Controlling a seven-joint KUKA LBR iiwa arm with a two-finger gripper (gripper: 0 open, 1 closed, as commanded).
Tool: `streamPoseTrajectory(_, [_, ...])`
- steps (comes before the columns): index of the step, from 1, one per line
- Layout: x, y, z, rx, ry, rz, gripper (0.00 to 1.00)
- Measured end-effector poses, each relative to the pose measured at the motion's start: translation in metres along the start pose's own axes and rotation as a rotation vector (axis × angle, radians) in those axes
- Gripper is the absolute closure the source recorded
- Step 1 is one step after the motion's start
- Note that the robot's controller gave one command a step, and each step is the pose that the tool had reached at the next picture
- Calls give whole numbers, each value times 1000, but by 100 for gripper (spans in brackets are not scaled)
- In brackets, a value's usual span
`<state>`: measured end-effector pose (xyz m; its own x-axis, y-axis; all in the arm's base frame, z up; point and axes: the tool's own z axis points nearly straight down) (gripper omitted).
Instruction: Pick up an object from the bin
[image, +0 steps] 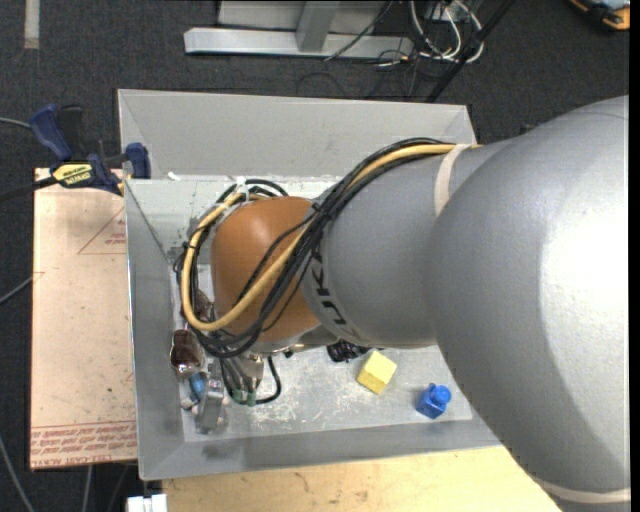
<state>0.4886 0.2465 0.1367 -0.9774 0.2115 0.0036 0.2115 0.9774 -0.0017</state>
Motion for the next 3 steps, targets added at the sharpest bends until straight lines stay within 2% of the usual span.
streamPoseTrajectory(1, [2, -2, 1, -2, -4, -342, 0])
streamPoseTrajectory(2, [0, -4, 61, -5, -12, -388, 0])
streamPoseTrajectory(3, [-1, -5, 79, -8, -11, -280, 100])
